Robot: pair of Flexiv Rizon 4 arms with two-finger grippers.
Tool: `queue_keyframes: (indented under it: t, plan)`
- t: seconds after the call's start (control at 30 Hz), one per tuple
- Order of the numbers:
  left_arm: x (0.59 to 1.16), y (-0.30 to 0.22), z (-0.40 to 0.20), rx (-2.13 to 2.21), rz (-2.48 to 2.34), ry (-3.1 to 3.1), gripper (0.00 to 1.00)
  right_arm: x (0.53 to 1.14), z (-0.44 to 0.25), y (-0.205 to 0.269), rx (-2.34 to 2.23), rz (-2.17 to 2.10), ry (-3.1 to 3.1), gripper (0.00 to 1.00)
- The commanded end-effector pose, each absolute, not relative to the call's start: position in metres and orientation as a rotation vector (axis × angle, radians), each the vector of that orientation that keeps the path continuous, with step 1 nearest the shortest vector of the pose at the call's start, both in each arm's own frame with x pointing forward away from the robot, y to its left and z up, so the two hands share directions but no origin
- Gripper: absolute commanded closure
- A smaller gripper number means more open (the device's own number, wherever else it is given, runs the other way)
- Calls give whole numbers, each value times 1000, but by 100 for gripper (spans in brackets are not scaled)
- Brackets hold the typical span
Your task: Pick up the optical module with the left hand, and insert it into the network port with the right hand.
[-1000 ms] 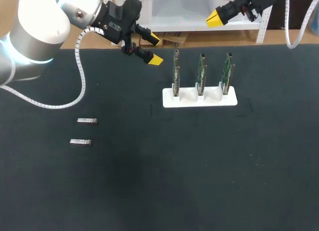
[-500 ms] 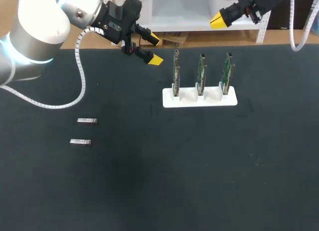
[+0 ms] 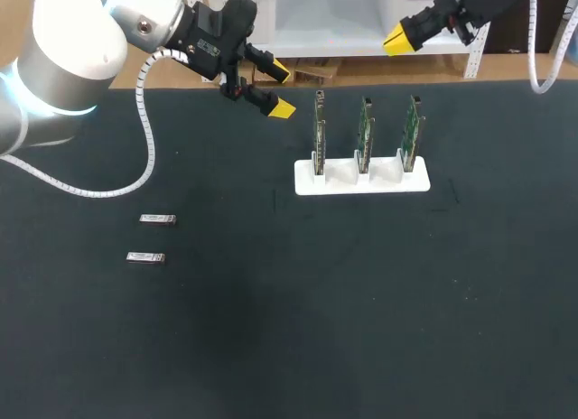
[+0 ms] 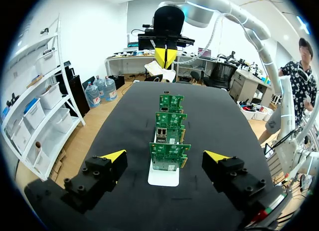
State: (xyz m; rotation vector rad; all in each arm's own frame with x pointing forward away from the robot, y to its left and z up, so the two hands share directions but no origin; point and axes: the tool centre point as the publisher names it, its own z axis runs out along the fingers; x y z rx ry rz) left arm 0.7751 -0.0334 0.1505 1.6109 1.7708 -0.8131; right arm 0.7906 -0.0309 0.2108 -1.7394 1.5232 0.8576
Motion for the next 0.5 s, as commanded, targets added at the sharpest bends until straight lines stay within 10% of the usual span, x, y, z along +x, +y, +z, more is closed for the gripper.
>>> queue_keyframes:
  t: [0.03,0.5]
  plan:
    - [777,-34,151,1616,-814,1776,0,789,210,-31,-1742,848,1530,100]
    - [777,-34,151,1616,-814,1776,0,790,210,-28,-1743,847,1530,100]
